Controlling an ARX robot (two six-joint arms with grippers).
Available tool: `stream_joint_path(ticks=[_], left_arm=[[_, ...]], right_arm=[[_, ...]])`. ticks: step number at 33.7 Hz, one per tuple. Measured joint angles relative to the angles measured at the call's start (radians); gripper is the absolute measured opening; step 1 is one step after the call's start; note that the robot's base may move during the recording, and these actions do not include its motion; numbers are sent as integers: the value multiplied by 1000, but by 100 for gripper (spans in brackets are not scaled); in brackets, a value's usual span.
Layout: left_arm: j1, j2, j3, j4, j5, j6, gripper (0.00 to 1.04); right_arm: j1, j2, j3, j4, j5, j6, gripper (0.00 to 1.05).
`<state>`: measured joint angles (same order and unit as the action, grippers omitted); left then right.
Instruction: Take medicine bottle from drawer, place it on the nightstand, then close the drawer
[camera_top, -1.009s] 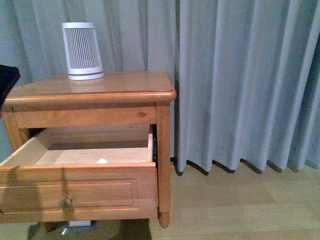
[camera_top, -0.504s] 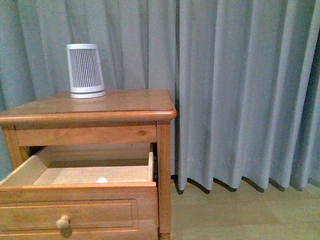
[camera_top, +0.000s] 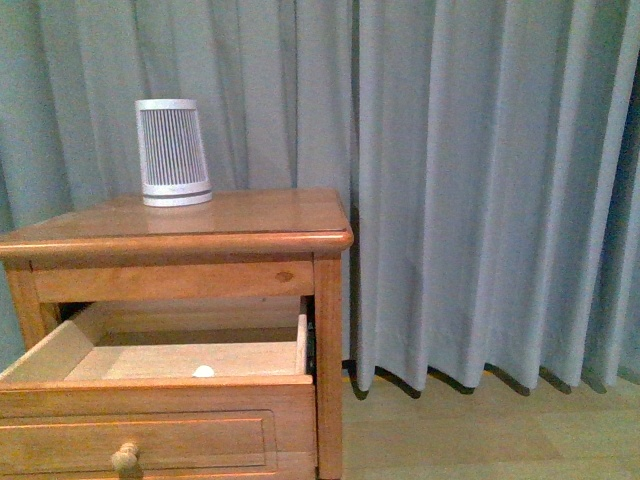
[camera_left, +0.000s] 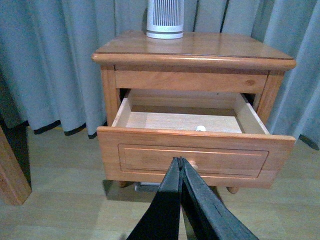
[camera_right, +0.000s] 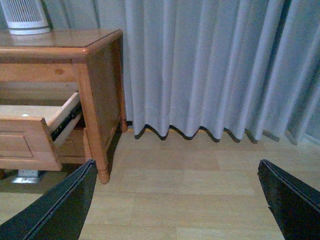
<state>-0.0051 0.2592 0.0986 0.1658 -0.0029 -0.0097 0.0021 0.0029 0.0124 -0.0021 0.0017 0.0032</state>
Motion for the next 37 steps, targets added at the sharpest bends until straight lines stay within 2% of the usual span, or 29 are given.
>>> stream_joint_path(ticks=[9,13,29,31,37], left_arm=[[0,-59,-38,-24,2,1,3],[1,-191,-49,-161,2,2,3],[1,-253,-89,-166,2,1,4],[1,-253,-89,-166,2,2,16],[1,-253,-89,-166,3,2,43]], right_arm=[[0,0,0,0,0,0,98],[0,0,0,0,1,0,98],[0,0,0,0,0,0,98],[0,0,0,0,0,0,98],[0,0,0,0,2,0,98]])
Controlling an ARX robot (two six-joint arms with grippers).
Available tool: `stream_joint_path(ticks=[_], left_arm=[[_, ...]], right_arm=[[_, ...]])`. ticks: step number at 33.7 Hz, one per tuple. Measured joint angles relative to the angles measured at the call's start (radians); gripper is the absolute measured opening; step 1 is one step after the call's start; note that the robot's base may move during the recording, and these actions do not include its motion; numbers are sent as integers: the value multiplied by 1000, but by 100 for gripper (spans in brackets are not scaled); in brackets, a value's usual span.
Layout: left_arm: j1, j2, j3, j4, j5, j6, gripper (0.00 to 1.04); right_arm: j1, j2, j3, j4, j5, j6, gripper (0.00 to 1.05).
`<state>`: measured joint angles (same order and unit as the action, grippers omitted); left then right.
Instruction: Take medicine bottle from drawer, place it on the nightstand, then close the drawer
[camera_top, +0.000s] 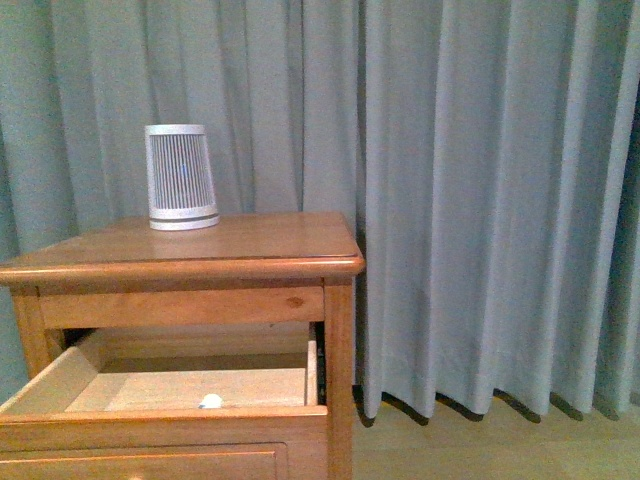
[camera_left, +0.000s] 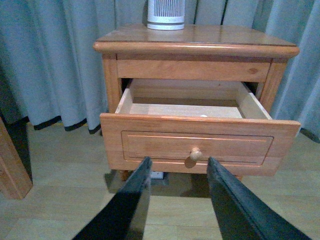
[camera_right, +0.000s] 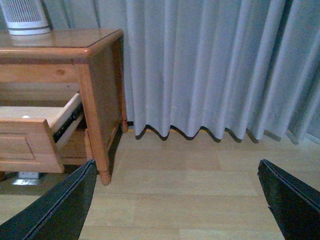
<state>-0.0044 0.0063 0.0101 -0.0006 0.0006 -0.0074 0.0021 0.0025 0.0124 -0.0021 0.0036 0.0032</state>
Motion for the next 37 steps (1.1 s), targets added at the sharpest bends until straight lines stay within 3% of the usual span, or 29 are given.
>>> stream_joint_path(ticks=[13,29,30,32,33,37], left_arm=[[0,0,0,0,0,1,98],[0,-3,-1,-1,-6,3,98],[0,-4,-1,-1,-5,3,98],[0,-3,-1,-1,-3,3,98],[0,-4,-1,-1,-5,3,98],[0,-4,-1,-1,-4,2,98]], right_arm=[[0,0,0,0,-1,0,98],[-1,1,0,1,-10,0,98],[9,7,1,-6,14,7,98],[66,70,11,-17,214,66,98],[80,108,17,-2,264,84,98],[89,347,80,140,334,139,98]])
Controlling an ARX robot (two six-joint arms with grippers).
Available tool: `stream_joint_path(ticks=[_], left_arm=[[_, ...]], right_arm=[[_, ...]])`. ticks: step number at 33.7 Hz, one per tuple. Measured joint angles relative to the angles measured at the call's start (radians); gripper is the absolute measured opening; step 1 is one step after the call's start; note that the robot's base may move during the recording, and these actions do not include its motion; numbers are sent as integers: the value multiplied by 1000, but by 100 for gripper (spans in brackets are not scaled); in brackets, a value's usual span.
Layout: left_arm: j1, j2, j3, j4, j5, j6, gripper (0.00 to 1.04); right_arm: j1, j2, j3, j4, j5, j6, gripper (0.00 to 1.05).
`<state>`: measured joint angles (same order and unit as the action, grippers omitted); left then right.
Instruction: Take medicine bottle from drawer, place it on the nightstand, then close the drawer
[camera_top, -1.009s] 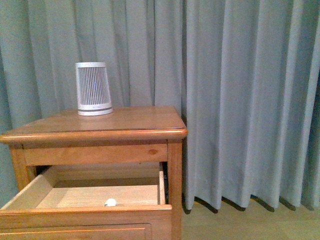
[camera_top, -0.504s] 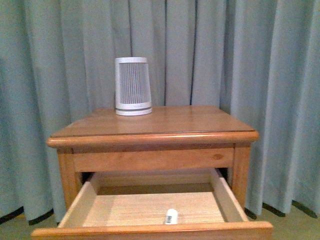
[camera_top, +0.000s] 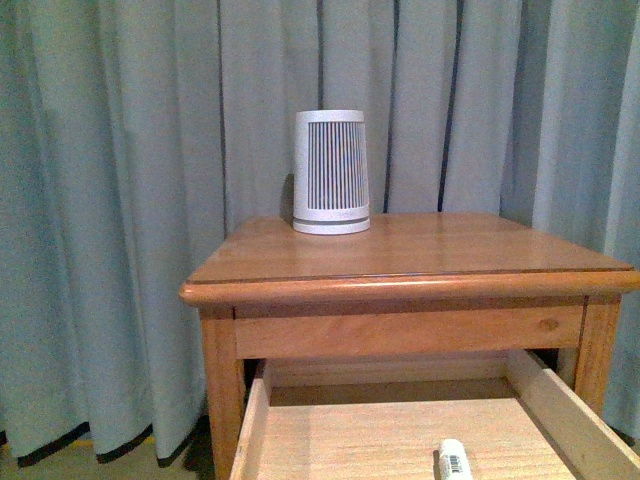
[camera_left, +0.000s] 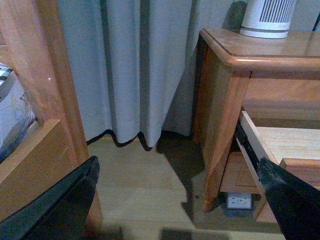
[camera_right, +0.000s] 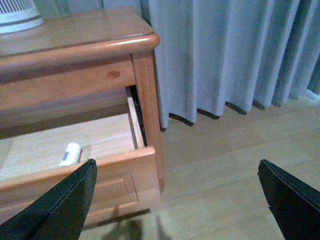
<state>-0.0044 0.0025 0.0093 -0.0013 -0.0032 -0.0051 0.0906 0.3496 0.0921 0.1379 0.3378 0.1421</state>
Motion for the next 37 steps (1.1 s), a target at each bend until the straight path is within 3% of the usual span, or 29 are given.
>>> stream_joint_path(ticks=[7,19,30,37], left_arm=[[0,0,0,0,0,0,98],[0,0,0,0,0,0,98],[0,0,0,0,0,0,98],[0,0,0,0,0,0,98]], right_arm=[[-8,458,259,157,-43,27,98],[13,1107,733,-3,-132,72,98],[80,1443,957,-14,-179,45,98],[121,1593,1061,-15,-156,-38,98]])
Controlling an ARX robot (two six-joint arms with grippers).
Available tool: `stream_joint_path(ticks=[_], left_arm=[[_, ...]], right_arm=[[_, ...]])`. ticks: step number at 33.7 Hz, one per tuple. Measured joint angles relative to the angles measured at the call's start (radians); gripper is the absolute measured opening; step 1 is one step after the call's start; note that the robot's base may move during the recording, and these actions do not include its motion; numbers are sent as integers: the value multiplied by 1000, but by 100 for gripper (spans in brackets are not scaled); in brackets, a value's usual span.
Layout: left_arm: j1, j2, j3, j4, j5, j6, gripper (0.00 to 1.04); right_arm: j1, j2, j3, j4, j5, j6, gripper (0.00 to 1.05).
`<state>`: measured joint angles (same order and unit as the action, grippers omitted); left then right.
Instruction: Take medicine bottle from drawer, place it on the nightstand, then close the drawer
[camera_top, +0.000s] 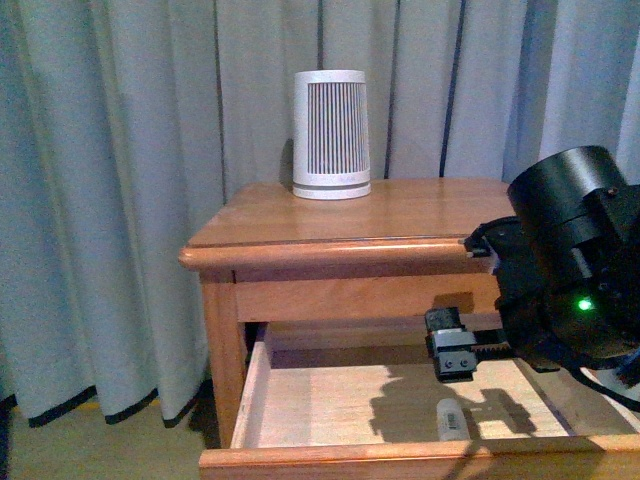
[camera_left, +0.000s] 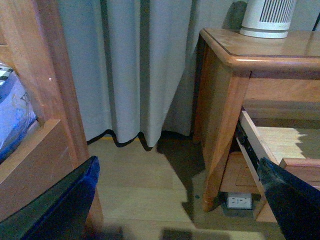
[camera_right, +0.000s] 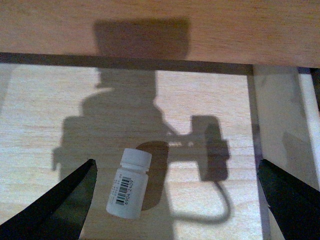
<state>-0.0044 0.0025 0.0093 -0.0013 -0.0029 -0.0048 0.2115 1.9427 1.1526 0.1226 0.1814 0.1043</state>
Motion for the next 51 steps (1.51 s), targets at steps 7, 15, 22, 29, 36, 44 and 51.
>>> stream_joint_path(ticks=[7,15,22,29,36,44,51], left_arm=[[0,0,0,0,0,0,98],[0,0,0,0,0,0,98],[0,0,0,0,0,0,98],[0,0,0,0,0,0,98],[0,0,0,0,0,0,98],[0,0,0,0,0,0,98],[0,0,0,0,0,0,98]], right_arm=[[14,137,119,-68,7,-37,98],[34,241,199,-137,22,-47,98],[35,291,263,-182,17,-25,98],[37,327,280,-185,16,-19,98],[38,342,298,-187,13,-11,98],[44,345,299,-191,0,13,70],[47,334,291,-200,11,35,36]])
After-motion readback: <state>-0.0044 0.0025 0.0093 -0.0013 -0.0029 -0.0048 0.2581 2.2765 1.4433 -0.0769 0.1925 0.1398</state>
